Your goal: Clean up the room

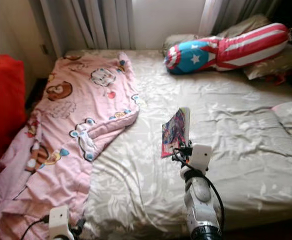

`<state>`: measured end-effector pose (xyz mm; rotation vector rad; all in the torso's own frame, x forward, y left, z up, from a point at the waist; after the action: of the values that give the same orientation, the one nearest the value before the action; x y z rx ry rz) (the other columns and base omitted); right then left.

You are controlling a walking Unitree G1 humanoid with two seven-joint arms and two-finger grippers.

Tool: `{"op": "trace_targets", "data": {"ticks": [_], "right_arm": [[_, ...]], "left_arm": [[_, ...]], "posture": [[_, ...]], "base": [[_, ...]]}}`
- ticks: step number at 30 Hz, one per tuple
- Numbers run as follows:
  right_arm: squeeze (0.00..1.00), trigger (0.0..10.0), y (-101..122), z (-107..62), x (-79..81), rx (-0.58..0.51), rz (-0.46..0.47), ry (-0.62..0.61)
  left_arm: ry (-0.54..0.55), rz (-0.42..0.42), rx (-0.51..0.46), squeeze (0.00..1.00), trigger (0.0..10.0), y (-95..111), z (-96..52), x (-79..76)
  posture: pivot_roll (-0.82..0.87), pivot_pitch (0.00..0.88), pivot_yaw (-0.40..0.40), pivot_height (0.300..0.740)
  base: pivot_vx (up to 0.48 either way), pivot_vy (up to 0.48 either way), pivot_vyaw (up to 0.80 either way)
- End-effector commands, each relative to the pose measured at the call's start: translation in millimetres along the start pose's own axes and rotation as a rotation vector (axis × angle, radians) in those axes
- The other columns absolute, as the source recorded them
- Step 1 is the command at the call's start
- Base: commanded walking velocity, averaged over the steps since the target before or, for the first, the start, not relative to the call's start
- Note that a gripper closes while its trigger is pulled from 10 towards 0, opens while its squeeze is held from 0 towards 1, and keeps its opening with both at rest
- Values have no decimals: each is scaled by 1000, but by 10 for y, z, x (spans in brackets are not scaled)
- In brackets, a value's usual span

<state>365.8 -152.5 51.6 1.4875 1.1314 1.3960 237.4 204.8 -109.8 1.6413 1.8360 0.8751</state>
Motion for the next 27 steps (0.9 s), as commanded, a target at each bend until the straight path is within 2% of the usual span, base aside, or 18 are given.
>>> {"op": "trace_targets", "data": {"ticks": [1, 27], "right_arm": [[0, 10000, 104, 31, 1, -34, -12, 10], [0, 10000, 41, 17, 17, -15, -11, 9]], "left_arm": [[1, 5, 22, 0, 10000, -66, -15, -15], [3, 21, 23, 0, 10000, -77, -21, -13]], "posture": [[3, 81, -28, 740], [1, 101, -21, 740]], "base": [[0, -274, 0], [0, -320, 0]]}}
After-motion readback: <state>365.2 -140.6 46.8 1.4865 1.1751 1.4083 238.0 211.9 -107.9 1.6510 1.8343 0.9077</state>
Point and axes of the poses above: a point about 5 cm out from each wrist's last joint towards the gripper, its own z axis pointing out of the wrist towards the gripper, its own y axis along the axis of the wrist's last joint, x = y × z, the point moved 6 cm from there along z, pointing out of the wrist towards the gripper, and after that the axes turned 7 degrees about z, right-handed, at the moved point
